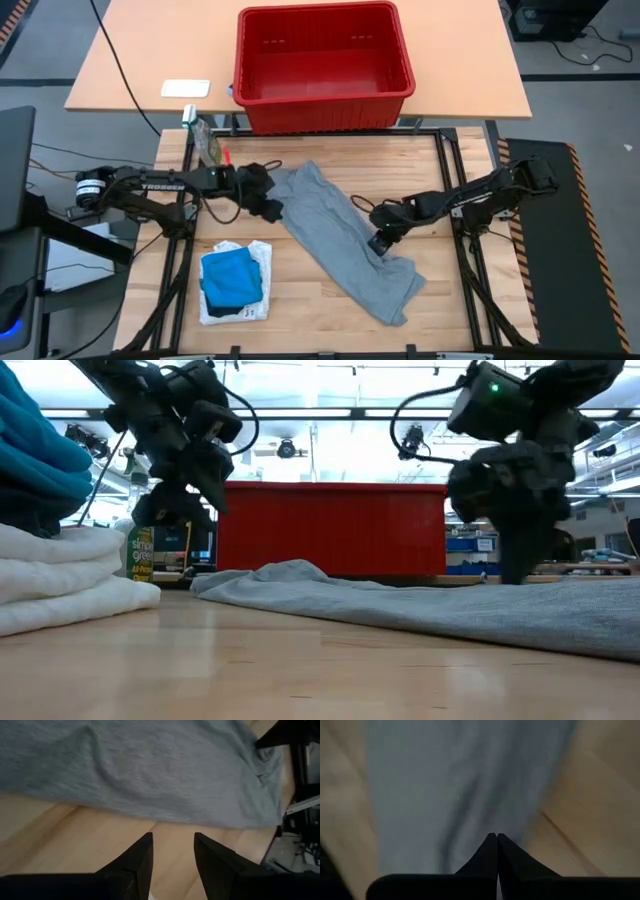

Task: Fold laundry
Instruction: Fold the grey shirt on the table

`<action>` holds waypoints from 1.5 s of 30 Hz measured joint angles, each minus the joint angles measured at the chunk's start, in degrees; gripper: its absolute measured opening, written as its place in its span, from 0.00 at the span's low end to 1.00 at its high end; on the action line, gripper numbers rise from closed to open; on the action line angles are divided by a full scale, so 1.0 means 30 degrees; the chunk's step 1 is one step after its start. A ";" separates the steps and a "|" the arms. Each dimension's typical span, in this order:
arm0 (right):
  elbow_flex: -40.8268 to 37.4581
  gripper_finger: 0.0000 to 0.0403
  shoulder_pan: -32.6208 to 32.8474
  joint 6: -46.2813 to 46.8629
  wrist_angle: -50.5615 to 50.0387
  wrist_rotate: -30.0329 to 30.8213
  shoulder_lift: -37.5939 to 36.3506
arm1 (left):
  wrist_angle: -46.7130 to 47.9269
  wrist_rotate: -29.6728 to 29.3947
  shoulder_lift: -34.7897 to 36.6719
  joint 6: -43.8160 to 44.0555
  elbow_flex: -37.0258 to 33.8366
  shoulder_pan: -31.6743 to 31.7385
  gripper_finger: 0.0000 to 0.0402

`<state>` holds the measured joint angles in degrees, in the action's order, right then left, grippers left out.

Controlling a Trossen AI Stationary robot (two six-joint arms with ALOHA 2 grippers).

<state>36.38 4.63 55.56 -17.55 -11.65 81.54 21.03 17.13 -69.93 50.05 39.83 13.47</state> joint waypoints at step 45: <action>0.3693 0.63 -0.9001 -1.4545 0.2779 -0.3536 0.6440 | -1.2552 -0.4974 -1.0750 1.5374 0.0920 -0.5281 0.79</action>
<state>47.46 -22.37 11.93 -9.21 -22.26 100.86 -16.63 2.21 -102.18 96.17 42.59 -2.37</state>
